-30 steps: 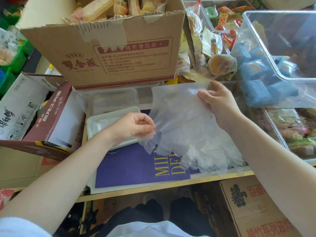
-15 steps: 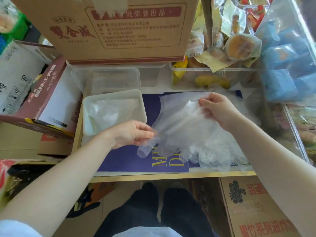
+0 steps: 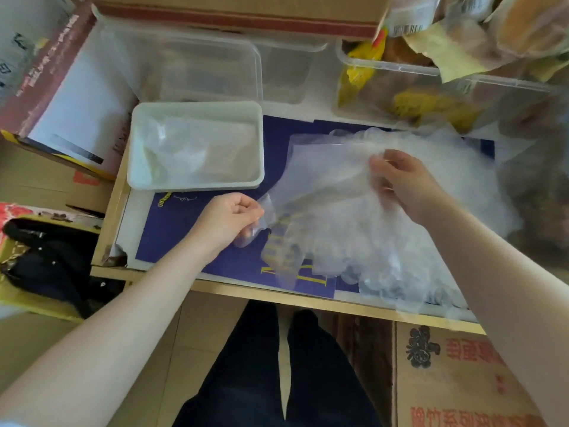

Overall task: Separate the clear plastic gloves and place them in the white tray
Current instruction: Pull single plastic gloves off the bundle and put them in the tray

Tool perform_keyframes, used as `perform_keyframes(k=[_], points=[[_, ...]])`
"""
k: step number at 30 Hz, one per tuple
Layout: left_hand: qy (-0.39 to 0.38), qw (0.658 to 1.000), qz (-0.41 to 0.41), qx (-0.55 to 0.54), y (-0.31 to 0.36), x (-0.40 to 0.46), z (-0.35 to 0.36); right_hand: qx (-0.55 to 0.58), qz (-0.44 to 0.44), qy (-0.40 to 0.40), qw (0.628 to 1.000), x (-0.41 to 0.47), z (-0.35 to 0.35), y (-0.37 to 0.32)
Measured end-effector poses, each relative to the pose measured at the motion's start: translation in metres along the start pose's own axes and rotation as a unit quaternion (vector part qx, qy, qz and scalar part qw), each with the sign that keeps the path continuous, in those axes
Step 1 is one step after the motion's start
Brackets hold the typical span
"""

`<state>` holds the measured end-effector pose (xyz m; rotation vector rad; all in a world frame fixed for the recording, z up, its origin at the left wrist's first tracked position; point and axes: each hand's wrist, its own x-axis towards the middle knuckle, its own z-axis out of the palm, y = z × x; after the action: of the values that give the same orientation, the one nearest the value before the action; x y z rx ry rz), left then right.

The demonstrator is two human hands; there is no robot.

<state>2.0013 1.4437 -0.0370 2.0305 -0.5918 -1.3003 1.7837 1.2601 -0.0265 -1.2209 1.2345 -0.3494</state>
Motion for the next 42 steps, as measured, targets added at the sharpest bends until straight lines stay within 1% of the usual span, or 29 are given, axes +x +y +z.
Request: perform_keyframes(k=[2,4,6,10,15,17,20,21,22,24,26,27,29,30,31,32,34,36,37,38,39,40,42], points=[[0.061,0.998,-0.005,0.019,-0.008,0.001,0.004,-0.080,0.038,0.025,0.996,0.003,0.004,0.003],[0.091,0.994,0.006,0.057,-0.015,0.000,0.007,-0.140,0.043,-0.004,0.989,0.003,0.009,0.004],[0.098,0.989,0.019,0.112,-0.020,-0.004,0.008,-0.179,0.024,-0.031,0.983,0.000,0.016,0.004],[0.091,0.976,0.032,0.197,-0.028,-0.018,0.005,-0.267,-0.030,0.016,0.963,0.000,0.032,0.005],[0.094,0.957,0.064,0.267,-0.036,-0.026,-0.001,-0.351,-0.080,0.014,0.933,0.003,0.037,0.008],[0.099,0.951,0.069,0.286,-0.037,-0.026,0.001,-0.385,-0.105,0.032,0.916,0.000,0.035,0.007],[0.134,0.936,0.060,0.319,-0.041,-0.025,0.004,-0.458,-0.141,0.094,0.873,-0.009,0.021,0.006],[0.151,0.929,0.057,0.333,-0.043,-0.025,0.005,-0.458,-0.147,0.123,0.868,-0.009,0.010,0.007],[0.167,0.923,0.051,0.343,-0.044,-0.026,0.004,-0.442,-0.143,0.153,0.872,-0.010,-0.001,0.008],[0.194,0.914,0.036,0.355,-0.045,-0.029,0.004,-0.365,-0.126,0.198,0.901,-0.012,-0.024,0.010],[0.218,0.906,0.022,0.363,-0.043,-0.034,0.004,-0.268,-0.112,0.227,0.929,-0.019,-0.040,0.009],[0.233,0.898,0.028,0.372,-0.041,-0.038,0.005,-0.216,-0.103,0.239,0.941,-0.025,-0.046,0.006],[0.253,0.874,0.080,0.407,-0.039,-0.041,0.006,-0.125,-0.097,0.233,0.960,-0.035,-0.049,0.000],[0.251,0.866,0.127,0.413,-0.037,-0.043,0.009,-0.090,-0.098,0.218,0.967,-0.042,-0.049,-0.004],[0.234,0.868,0.174,0.401,-0.034,-0.045,0.013,-0.063,-0.100,0.197,0.973,-0.052,-0.046,-0.008],[0.206,0.879,0.215,0.373,-0.028,-0.049,0.020,-0.041,-0.104,0.170,0.979,-0.061,-0.041,-0.011],[0.114,0.918,0.270,0.266,-0.012,-0.057,0.038,-0.020,-0.098,0.101,0.990,-0.083,-0.026,-0.016],[-0.021,0.951,0.274,0.139,0.010,-0.072,0.060,-0.039,-0.084,0.016,0.996,-0.104,-0.005,-0.016],[-0.094,0.957,0.259,0.094,0.020,-0.081,0.070,-0.055,-0.083,-0.021,0.995,-0.113,0.005,-0.015],[-0.150,0.955,0.245,0.071,0.026,-0.089,0.079,-0.066,-0.084,-0.046,0.993,-0.120,0.014,-0.014],[-0.185,0.951,0.239,0.057,0.029,-0.093,0.087,-0.075,-0.086,-0.058,0.992,-0.125,0.022,-0.014],[-0.190,0.951,0.241,0.042,0.030,-0.096,0.093,-0.079,-0.092,-0.060,0.991,-0.129,0.027,-0.014],[-0.142,0.961,0.236,-0.020,0.029,-0.098,0.097,-0.084,-0.109,-0.076,0.988,-0.133,0.032,-0.016]])
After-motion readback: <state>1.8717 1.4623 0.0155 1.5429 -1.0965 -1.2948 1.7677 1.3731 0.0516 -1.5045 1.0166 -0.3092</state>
